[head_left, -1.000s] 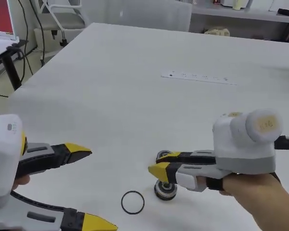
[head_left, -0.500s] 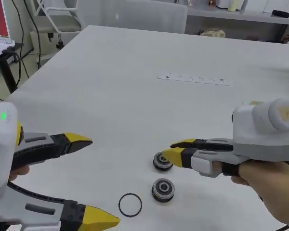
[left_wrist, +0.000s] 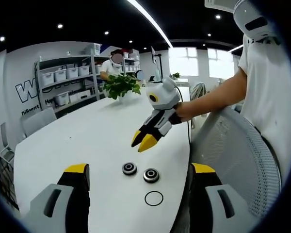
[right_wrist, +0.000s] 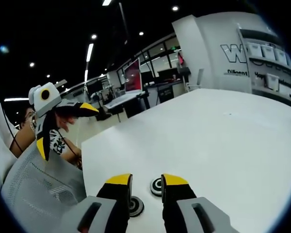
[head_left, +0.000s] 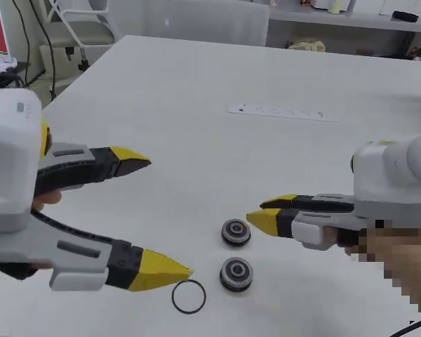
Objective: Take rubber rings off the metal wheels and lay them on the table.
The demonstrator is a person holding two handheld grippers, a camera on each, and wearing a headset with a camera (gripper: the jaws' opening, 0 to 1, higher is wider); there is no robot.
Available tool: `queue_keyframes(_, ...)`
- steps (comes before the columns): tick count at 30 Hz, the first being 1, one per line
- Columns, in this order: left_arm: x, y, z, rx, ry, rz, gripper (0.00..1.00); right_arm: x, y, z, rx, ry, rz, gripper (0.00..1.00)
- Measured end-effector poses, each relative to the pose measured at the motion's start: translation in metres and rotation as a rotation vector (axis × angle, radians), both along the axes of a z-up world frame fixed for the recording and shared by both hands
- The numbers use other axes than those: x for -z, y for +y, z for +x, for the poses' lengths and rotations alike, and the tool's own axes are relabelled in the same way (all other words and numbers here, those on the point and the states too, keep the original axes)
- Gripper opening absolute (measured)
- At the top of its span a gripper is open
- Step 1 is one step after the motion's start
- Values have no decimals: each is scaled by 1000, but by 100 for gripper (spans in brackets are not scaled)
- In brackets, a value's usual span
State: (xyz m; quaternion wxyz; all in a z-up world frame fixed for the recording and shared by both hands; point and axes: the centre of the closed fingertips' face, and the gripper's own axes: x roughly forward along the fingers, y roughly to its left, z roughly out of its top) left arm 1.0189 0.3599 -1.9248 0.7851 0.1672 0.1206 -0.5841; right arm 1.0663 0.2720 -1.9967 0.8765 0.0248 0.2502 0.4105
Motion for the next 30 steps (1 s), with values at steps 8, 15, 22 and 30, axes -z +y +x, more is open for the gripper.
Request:
queue_keyframes(8, -10, -23, 6, 78, -38, 19, 82, 0, -6, 0, 6, -1, 0, 23)
queue_keyframes(15, -15, -43, 8, 158, -58, 43, 81, 7, -13, -4, -3, 14, -12, 23)
queue_keyframes(22, -9, -61, 7, 249, -60, 67, 77, 16, -17, -5, -7, 36, -14, 23)
queue_keyframes(30, 12, -77, 12, 296, -52, 82, 72, 20, -14, -8, -39, 27, -23, 28)
